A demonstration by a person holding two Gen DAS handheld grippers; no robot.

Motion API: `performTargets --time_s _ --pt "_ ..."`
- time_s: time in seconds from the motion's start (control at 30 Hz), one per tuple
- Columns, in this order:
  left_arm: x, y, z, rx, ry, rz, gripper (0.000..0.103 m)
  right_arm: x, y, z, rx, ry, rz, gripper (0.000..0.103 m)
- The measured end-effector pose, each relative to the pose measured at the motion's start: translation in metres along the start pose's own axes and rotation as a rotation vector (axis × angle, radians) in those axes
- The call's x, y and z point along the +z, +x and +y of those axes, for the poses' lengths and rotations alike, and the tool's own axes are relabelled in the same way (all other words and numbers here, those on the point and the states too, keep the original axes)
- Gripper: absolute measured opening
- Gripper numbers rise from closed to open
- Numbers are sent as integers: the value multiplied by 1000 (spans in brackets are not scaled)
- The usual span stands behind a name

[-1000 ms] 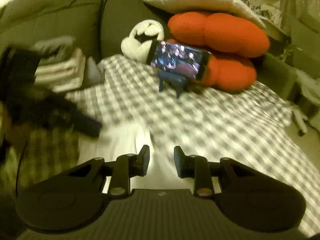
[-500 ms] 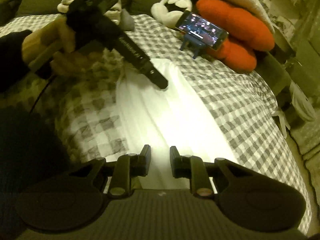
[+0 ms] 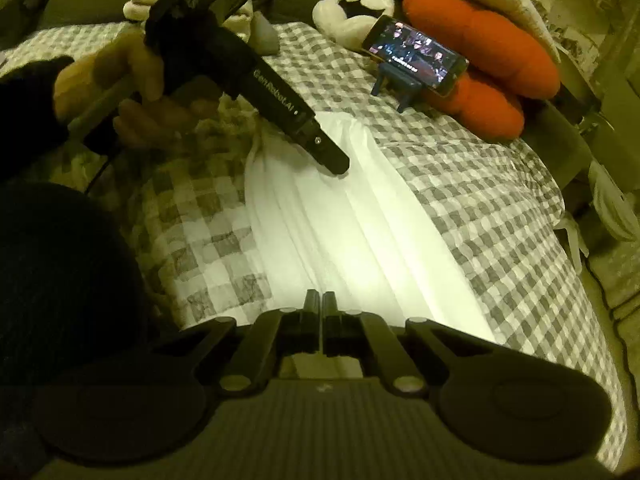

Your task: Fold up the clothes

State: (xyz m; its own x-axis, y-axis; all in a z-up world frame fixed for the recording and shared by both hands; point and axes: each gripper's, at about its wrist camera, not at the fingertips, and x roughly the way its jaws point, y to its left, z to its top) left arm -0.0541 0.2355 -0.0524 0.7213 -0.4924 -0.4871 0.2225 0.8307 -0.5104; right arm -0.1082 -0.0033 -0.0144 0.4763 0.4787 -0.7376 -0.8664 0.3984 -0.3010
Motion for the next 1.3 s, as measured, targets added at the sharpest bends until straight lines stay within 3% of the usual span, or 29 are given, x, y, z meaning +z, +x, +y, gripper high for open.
performTargets --time_s 0.1,0.27,0.33,0.47,0.7,0.73,0.77,1.07,1.3 --pt "1 -2 -1 1 8 2 30 -2 -8 4 -6 9 -14 0" --pt "-2 1 -6 15 45 9 30 -8 13 5 -64 -3 45 2" --pt "-2 1 -6 15 44 9 30 -7 18 10 -75 -27 47 10" --pt "-1 0 -5 13 38 9 30 -2 22 16 -95 -56 43 11" --pt "-2 -1 -6 11 37 10 30 4 24 26 -90 -104 20 11" --pt "-2 -1 -6 11 36 10 30 4 24 25 -89 -102 22 9" --pt "-2 -1 -6 10 36 11 30 4 23 24 -84 -96 22 0" --pt "0 -4 -4 8 26 7 30 9 -5 14 -67 -48 -61 0" --pt "1 -6 -7 23 56 28 30 3 -2 22 17 -74 -40 0"
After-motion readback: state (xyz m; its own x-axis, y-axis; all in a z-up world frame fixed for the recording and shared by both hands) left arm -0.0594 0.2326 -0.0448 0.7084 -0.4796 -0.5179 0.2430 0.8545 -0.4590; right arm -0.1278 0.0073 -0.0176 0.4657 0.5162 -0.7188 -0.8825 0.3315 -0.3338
